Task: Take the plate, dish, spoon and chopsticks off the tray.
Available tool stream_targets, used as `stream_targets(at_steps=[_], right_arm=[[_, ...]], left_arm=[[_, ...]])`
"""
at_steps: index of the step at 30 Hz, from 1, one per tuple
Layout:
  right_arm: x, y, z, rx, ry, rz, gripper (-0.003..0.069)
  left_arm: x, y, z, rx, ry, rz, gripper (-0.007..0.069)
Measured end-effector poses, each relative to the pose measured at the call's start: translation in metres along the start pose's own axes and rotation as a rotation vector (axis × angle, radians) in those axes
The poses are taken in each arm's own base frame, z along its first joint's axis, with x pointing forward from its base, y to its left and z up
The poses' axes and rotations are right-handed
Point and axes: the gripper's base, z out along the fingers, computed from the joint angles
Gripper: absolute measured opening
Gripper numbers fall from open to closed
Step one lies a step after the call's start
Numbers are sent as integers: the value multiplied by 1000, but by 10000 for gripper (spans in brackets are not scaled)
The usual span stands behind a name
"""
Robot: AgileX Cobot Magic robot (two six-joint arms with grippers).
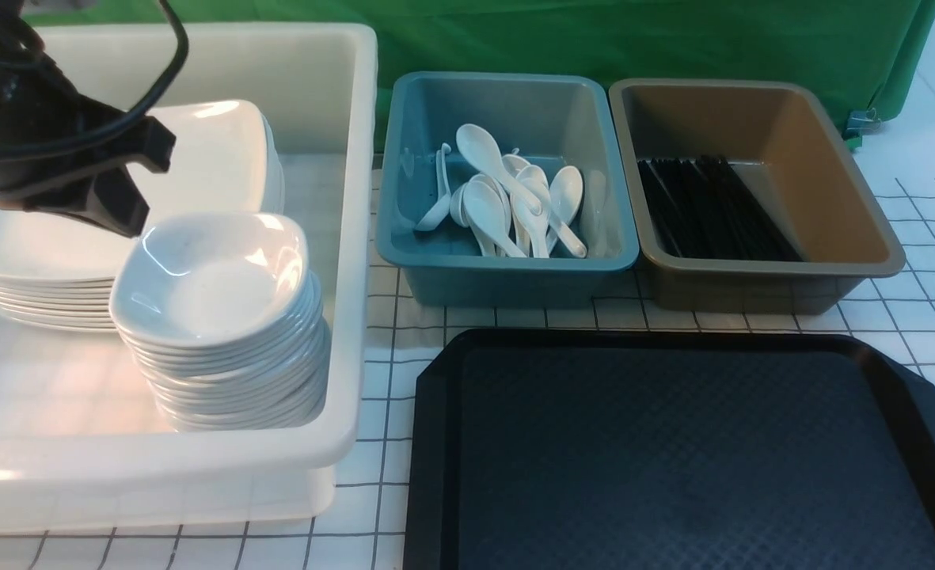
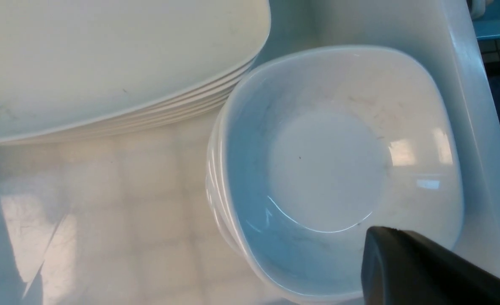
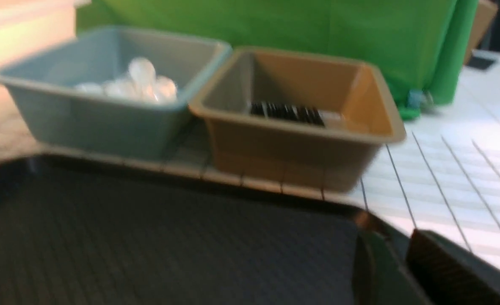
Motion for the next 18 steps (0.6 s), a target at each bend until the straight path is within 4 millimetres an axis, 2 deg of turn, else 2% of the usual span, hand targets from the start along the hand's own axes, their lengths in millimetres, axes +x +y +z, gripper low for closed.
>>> stream_targets(at_steps=[11, 15, 18], right_arm=[[5, -8, -1, 139, 53, 21, 158], [5, -8, -1, 142, 54, 21, 165], [5, -8, -1, 142, 54, 21, 169]], left_arm=[[2, 0, -5, -4, -6, 4, -1], [11, -4, -27, -2, -36, 13, -1], [24, -8, -53, -3, -112, 23, -1]])
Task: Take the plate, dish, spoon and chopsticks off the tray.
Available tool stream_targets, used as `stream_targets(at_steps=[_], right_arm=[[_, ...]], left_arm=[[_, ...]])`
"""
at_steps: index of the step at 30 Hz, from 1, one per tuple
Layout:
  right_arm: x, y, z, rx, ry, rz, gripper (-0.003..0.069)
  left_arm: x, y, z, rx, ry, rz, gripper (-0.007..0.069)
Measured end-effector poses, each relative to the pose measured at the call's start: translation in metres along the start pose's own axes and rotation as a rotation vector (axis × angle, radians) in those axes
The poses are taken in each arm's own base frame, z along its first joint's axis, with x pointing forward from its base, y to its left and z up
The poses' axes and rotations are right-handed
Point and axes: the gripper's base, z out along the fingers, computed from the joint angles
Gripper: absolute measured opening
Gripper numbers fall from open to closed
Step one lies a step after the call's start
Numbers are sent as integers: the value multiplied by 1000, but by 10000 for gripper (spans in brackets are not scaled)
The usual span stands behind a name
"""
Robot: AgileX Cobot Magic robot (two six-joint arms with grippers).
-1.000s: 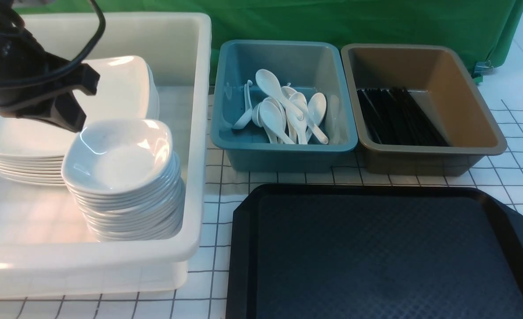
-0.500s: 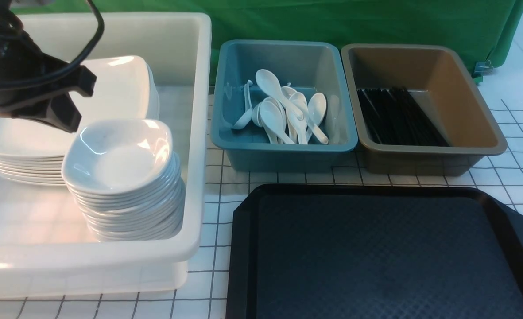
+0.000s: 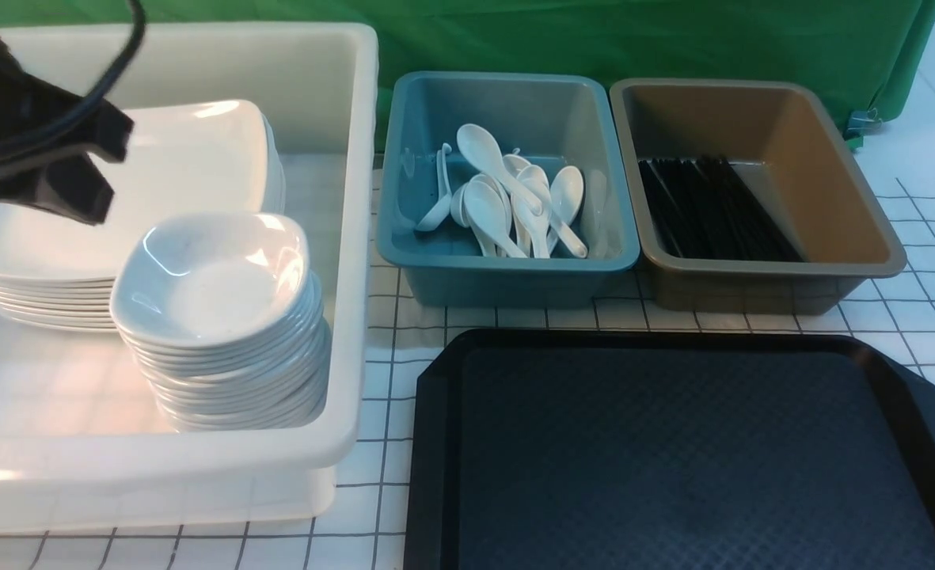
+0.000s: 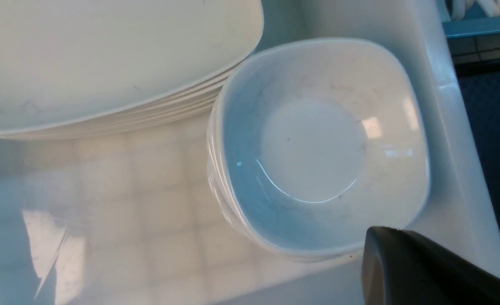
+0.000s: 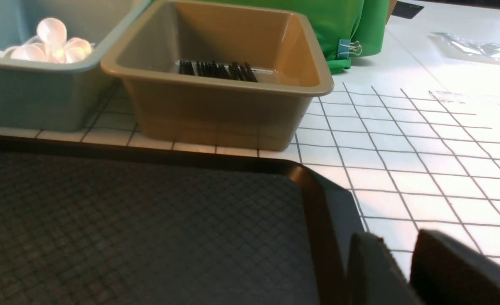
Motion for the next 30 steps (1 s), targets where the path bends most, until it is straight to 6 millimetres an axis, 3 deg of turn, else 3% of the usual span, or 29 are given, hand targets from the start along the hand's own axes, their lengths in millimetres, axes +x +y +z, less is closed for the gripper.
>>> stream_targets(at_steps=[1, 2, 3, 7, 9, 11, 17, 22, 30], right_arm=[[0, 0, 0, 0, 0, 0, 174], [0, 0, 0, 0, 0, 0, 174], [0, 0, 0, 0, 0, 0, 177], [0, 0, 0, 0, 0, 0, 185], [0, 0, 0, 0, 0, 0, 187], [0, 0, 0, 0, 1, 0, 195], [0, 0, 0, 0, 1, 0, 197], [0, 0, 0, 0, 2, 0, 210], [0, 0, 0, 0, 2, 0, 231]], left_arm=[[8, -2, -13, 1, -43, 3, -1], [9, -2, -12, 1, -41, 3, -1], [21, -4, -25, 5, -91, 4, -1], [64, -11, -45, 45, -267, -17, -1], [76, -12, -44, 65, -339, -37, -1], [110, -13, -47, 103, -542, -87, -1], [155, -7, -49, 90, -892, -132, -1], [167, -5, -48, 87, -968, -143, -1], [168, -4, -46, 86, -966, -145, -1]])
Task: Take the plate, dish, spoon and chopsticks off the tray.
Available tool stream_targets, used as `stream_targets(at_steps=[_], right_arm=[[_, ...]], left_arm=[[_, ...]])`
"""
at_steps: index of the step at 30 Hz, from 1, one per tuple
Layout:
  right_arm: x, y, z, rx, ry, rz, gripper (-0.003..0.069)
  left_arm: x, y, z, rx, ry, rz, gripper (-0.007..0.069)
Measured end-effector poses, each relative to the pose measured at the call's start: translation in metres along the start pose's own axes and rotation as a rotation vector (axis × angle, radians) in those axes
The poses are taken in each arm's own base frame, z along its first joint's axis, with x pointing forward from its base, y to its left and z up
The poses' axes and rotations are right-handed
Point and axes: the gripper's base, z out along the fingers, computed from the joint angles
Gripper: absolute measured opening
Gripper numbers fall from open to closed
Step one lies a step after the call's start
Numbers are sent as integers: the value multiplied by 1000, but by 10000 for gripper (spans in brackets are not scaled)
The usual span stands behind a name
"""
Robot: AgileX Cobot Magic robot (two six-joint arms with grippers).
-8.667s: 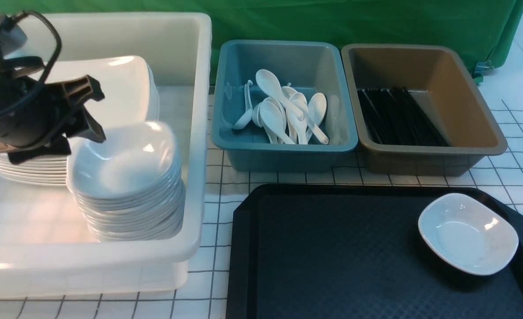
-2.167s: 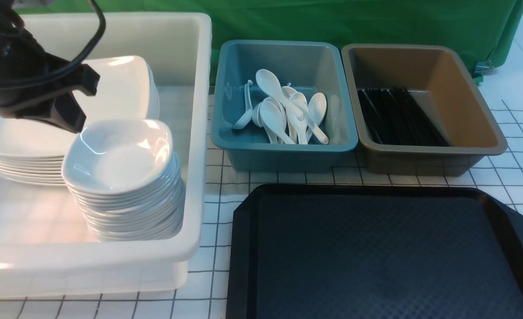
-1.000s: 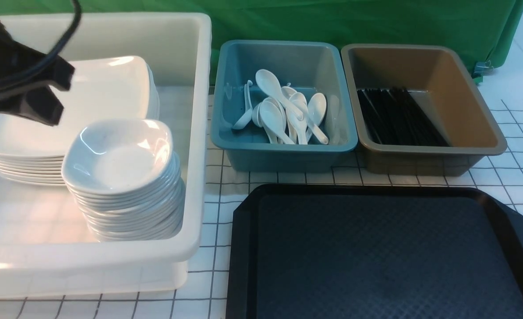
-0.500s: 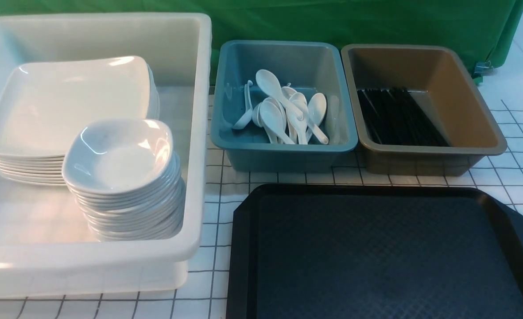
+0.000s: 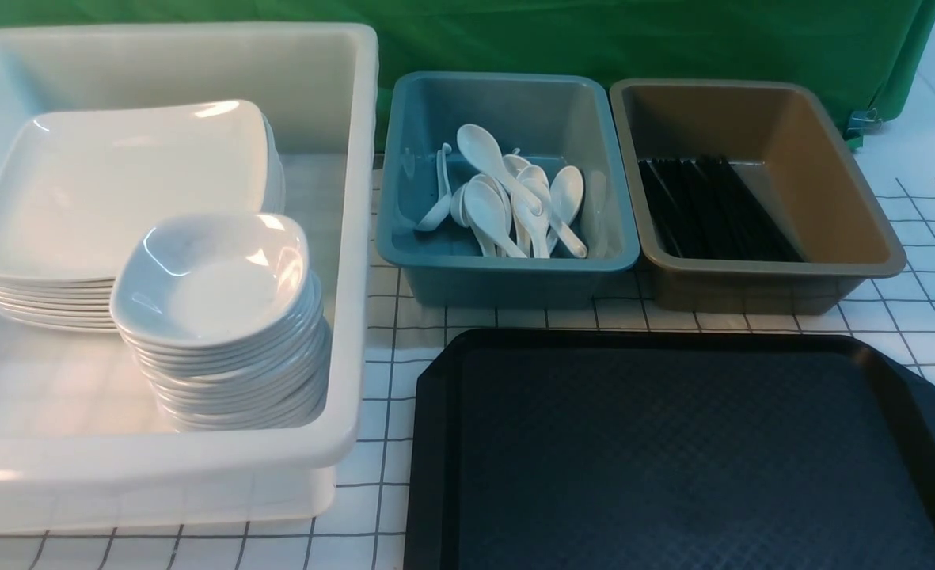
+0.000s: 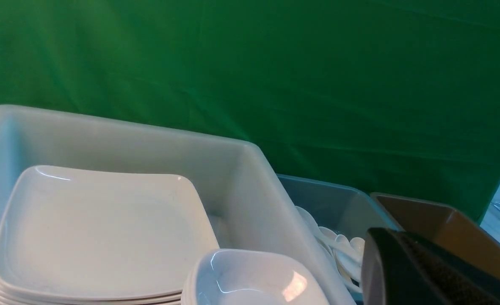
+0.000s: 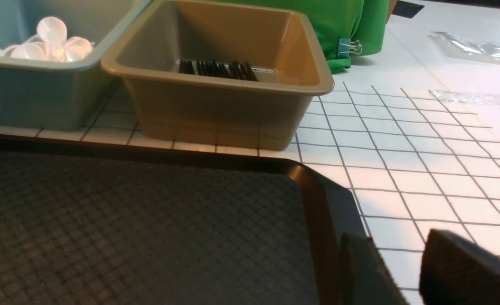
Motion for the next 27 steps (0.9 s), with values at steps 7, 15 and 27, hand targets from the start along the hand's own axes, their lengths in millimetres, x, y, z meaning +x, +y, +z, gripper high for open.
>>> stream_targets(at_steps=[7, 15, 27], right_arm=[[0, 0, 0, 0, 0, 0, 238], [0, 0, 0, 0, 0, 0, 240], [0, 0, 0, 0, 0, 0, 240]], left_arm=[[0, 0, 0, -4, 1, 32, 0], [67, 26, -3, -90, 94, 272, 2], [137, 50, -18, -184, 62, 208, 4]])
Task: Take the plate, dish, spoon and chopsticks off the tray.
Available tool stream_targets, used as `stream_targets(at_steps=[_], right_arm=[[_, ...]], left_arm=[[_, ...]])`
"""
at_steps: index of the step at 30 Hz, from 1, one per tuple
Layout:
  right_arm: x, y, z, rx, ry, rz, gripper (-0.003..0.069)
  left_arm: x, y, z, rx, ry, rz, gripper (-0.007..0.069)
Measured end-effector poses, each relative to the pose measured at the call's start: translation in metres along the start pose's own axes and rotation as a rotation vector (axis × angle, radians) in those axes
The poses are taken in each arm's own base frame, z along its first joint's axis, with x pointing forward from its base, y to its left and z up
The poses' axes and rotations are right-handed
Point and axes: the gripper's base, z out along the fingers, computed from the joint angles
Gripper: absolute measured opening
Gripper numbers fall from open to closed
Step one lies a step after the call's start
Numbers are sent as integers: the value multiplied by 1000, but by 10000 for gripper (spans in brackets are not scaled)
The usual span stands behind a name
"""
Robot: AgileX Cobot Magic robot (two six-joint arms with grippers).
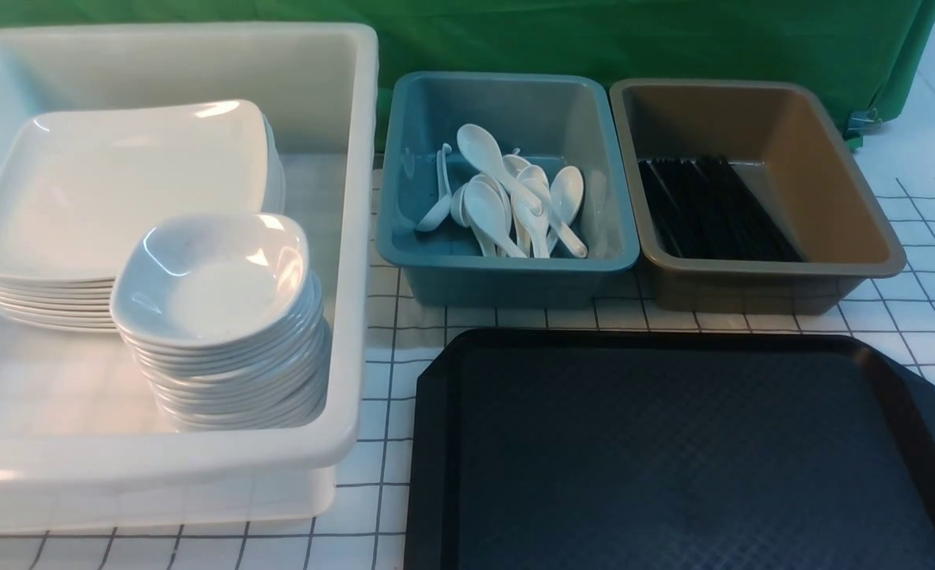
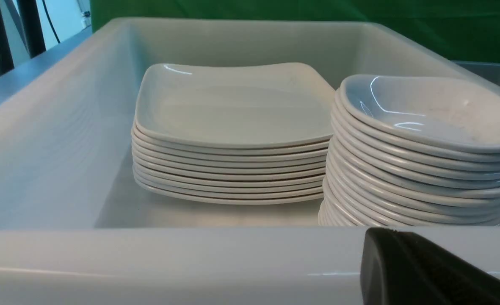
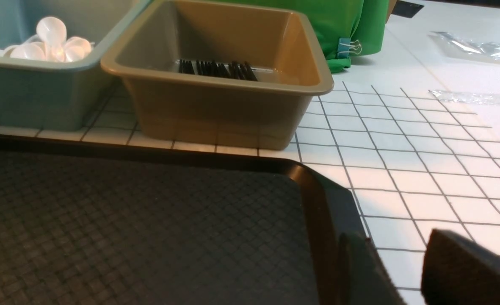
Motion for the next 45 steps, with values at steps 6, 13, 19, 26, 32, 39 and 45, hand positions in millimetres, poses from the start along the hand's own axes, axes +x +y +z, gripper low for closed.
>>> stream_targets(at_steps=[6, 13, 19, 26, 32, 39, 45], right_arm=[[0, 0, 0, 0, 0, 1, 240], [0, 0, 0, 0, 0, 0, 240], [0, 0, 0, 0, 0, 0, 240], [0, 0, 0, 0, 0, 0, 240], [0, 0, 0, 0, 0, 0, 240], [0, 0, 0, 0, 0, 1, 240], [0, 0, 0, 0, 0, 0, 240]], left_arm=[[5, 0, 0, -1, 43, -19, 4], [5, 0, 0, -3, 45, -6, 4], [5, 0, 0, -4, 45, -5, 4], [5, 0, 0, -4, 45, -7, 4], [5, 0, 0, -4, 45, -7, 4], [5, 0, 0, -4, 45, -7, 4], [5, 0, 0, -4, 45, -7, 4]])
